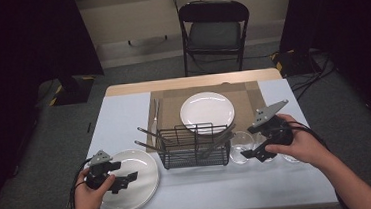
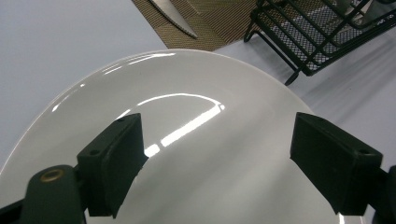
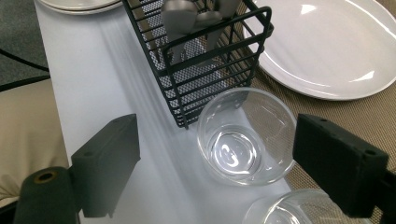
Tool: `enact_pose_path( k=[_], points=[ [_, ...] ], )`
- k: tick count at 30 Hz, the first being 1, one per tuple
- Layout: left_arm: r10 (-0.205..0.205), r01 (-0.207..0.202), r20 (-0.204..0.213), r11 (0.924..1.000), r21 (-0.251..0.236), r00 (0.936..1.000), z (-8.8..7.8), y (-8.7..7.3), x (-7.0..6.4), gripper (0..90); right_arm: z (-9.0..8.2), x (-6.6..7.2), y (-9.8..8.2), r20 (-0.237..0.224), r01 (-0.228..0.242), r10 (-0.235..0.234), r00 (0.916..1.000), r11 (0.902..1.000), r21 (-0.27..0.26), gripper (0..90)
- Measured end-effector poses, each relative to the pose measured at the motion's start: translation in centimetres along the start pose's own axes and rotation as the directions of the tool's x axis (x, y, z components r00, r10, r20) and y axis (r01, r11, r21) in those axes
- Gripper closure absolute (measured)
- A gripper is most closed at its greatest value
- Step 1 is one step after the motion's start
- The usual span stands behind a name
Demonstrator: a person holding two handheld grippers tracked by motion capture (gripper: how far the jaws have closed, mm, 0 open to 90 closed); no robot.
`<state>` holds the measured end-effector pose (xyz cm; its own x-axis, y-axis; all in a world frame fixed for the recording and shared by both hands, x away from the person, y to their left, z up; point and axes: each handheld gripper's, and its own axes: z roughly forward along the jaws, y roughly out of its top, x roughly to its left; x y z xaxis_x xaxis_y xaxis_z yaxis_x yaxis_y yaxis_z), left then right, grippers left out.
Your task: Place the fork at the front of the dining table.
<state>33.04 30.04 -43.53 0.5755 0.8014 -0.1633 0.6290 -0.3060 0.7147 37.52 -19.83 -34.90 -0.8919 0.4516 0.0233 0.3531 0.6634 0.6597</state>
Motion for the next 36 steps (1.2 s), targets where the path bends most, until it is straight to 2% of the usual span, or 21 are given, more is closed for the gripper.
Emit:
enact_pose_path(
  k=[28, 36],
  points=[
    [-0.008, 0.008, 0.004, 0.9999, 0.007, 1.0, -0.2, -0.2, 0.3, 17.3, -0.1, -1.1, 1.8, 0.032, -0.014, 0.014, 0.9994, 0.9999, -0.004, 14.3],
    [-0.01, 0.01, 0.006, 0.9999, 0.007, 0.9999, -0.2, -0.2, 0.4, 17.3, 0.0, -1.1, 2.4, 0.034, 0.0, 0.0, 0.9994, 1.0, 0.004, 14.7]
  ],
)
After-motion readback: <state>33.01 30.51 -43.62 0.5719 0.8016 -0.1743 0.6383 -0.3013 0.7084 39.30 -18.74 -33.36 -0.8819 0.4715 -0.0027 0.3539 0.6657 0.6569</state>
